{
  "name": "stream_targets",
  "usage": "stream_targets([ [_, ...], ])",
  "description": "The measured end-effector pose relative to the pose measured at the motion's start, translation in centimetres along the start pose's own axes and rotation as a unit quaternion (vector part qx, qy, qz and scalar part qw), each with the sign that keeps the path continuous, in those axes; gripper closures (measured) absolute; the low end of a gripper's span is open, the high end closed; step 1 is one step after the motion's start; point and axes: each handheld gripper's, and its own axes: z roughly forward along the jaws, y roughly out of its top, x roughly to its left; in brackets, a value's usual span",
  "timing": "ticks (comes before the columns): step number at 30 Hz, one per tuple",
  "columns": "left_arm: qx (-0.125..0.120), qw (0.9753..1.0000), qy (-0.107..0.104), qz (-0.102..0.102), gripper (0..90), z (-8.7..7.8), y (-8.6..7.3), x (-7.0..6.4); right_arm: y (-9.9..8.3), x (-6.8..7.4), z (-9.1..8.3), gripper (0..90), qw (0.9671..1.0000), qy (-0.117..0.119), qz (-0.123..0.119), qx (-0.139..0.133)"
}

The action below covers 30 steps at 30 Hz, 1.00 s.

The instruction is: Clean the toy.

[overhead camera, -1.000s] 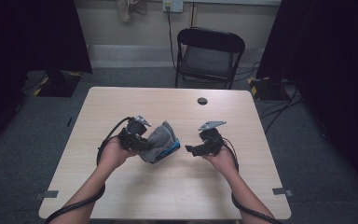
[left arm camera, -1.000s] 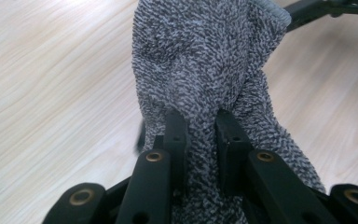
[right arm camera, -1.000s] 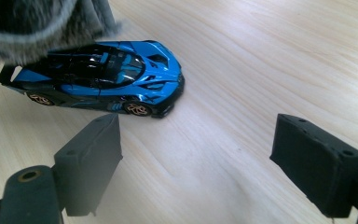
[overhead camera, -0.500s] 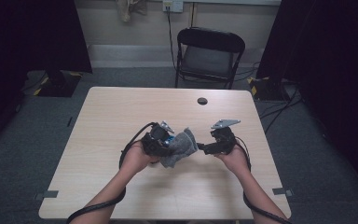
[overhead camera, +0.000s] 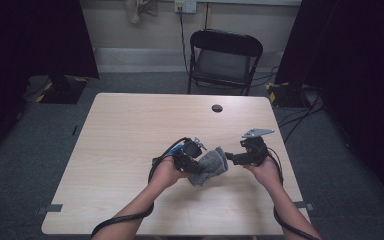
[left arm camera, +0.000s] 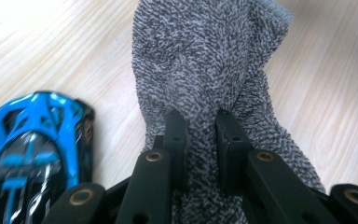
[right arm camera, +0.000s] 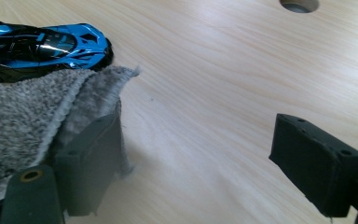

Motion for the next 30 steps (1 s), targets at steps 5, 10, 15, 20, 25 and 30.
stream_targets([
  [5,0.006,0.9999,-0.007,0.005,77.0,1.4,0.9,-0.4,-0.7,-0.8,-1.1,16.2,0.9999,-0.007,0.01,-0.005],
  [10,0.011,0.9998,-0.015,0.012,77.0,2.7,1.6,-0.8,-1.2,-1.1,-1.9,16.4,0.9998,-0.014,0.015,-0.004],
  [15,0.014,0.9996,-0.018,0.017,75.8,3.5,1.8,-1.1,-1.7,-1.2,-2.3,16.6,0.9997,-0.018,0.019,-0.003],
  [20,0.004,0.9999,-0.014,0.002,52.9,3.6,1.4,-0.7,-1.9,-1.1,-2.4,16.8,0.9996,-0.019,0.02,-0.001],
  [25,-0.007,1.0,-0.001,-0.002,36.7,2.5,0.5,-0.4,-1.8,-0.8,-2.4,17.4,0.9997,-0.015,0.019,-0.005],
  [30,-0.01,0.9999,0.005,0.001,35.0,1.2,-0.9,-0.8,-1.4,-0.2,-1.9,17.3,0.9999,-0.007,0.012,-0.004],
])
